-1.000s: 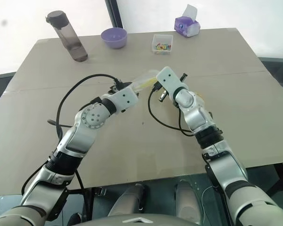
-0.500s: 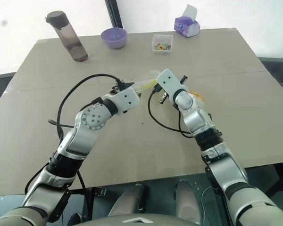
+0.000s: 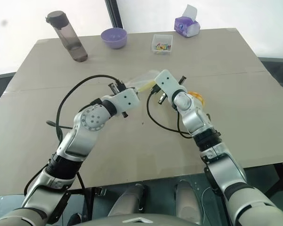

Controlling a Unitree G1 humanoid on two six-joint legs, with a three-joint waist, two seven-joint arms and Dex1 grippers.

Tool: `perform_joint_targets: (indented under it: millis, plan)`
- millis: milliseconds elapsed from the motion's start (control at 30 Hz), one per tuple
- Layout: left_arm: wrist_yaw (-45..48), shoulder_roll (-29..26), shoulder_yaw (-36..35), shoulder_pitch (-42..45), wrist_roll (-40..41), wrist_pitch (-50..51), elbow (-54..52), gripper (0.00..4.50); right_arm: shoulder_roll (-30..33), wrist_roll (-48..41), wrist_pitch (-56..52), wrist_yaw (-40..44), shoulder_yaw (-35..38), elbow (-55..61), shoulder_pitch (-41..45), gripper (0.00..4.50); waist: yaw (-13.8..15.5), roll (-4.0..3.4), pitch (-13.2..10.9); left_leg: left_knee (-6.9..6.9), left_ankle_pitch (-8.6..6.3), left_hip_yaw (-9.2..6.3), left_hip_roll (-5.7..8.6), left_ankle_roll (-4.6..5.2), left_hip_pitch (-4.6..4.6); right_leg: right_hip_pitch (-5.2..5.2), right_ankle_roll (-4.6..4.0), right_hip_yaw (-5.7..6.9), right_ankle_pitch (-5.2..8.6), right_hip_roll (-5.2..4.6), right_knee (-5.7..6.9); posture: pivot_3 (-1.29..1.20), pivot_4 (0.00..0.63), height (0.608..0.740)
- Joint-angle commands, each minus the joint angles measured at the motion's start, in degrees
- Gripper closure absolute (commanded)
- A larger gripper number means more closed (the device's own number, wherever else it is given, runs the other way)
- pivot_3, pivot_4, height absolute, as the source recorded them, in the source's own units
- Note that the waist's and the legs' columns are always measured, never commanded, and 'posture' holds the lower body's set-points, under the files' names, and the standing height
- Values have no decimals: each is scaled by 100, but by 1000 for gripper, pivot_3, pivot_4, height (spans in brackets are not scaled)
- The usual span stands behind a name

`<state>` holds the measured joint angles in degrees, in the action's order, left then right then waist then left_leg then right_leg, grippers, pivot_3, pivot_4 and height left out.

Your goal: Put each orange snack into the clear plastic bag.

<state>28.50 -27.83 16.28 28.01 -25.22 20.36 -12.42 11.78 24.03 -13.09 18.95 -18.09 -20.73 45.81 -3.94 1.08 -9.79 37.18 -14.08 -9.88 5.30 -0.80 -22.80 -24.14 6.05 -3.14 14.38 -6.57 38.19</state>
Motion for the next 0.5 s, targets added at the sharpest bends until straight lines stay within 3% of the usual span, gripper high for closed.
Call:
perform_joint_targets:
  millis: [33,167,267,333,400,467,500]
  plan:
    - [-32,-49,-145,3,-106,66,-257,4487,-39,4,32,-104,13,221,-20,4500,0,0,0,0,0,0,0,0,0,0,0,0,0,0,1,0,150,740]
    - [-67,-43,-134,12,-155,87,-194,4487,-111,-143,-95,-98,134,278,-87,4500,1,0,1,1,0,0,0,0,0,0,0,0,0,0,1,0,150,740]
    - [-95,-19,-123,25,-169,81,-154,4500,-106,-258,-107,-147,281,452,-176,3530,5,0,0,1,0,-1,0,0,0,0,0,0,0,0,1,0,150,740]
    - [-111,-3,-123,36,-173,69,-123,4500,-9,-200,-80,-94,215,535,-198,2649,4,0,0,2,0,0,0,0,0,0,0,0,0,0,1,0,150,740]
    - [-138,12,-125,43,-167,44,-78,4500,162,-94,-134,-12,145,698,-261,1486,7,0,1,3,0,-1,0,0,0,0,0,0,0,0,2,0,150,740]
    - [-158,20,-124,40,-159,26,-54,4500,280,-174,-256,199,157,907,-353,686,12,1,1,3,0,-1,0,0,0,0,0,1,0,0,3,0,150,740]
    - [-167,25,-120,37,-151,17,-43,4500,310,-276,-367,306,222,1098,-439,686,14,1,1,3,0,-1,1,0,0,0,0,0,0,0,3,0,150,740]
